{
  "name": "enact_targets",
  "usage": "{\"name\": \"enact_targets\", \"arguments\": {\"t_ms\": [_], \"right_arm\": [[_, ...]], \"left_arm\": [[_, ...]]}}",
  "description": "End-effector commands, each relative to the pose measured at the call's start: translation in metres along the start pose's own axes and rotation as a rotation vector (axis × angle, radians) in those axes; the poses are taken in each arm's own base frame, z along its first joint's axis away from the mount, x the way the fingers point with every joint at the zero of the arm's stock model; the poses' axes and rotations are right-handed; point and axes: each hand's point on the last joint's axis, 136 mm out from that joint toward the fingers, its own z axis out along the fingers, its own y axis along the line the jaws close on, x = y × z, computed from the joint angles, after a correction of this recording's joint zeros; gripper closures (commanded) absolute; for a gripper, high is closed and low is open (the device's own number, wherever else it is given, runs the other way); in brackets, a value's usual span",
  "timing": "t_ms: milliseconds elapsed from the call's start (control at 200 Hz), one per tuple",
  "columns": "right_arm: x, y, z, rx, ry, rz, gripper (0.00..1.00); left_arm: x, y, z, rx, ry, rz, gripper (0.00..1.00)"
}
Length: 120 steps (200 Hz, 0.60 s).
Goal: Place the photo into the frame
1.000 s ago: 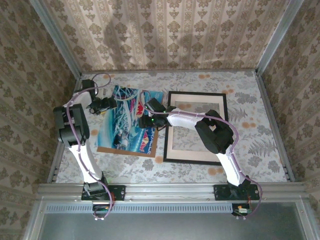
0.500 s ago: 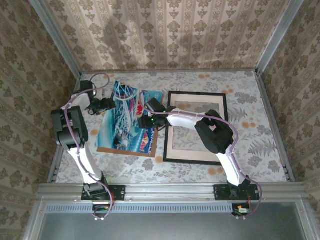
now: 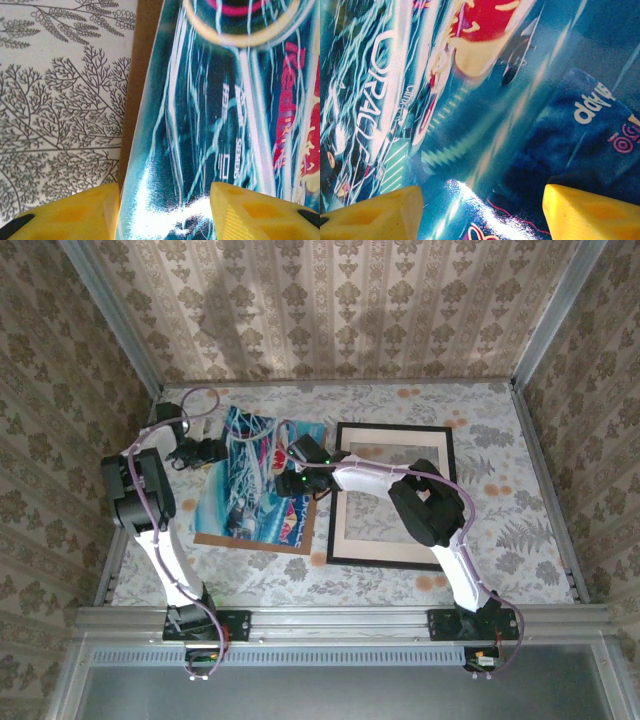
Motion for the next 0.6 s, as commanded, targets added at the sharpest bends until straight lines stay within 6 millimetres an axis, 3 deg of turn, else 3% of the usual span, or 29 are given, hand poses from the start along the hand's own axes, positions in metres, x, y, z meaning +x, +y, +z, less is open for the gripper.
{"name": "enact_targets", "arguments": {"t_ms": [0, 595], "right_arm": [[0.016, -0.007, 0.016, 0.007, 0.064, -0.017, 0.34], [0.017, -0.007, 0.017, 0.003, 0.071, -0.023, 0.34]], "left_arm": [[0.003, -0.01, 0.007, 0.095, 0.057, 0.034, 0.51], [-0.013, 0.011, 0.029, 0.065, 0.123, 0.059, 0.62]]}}
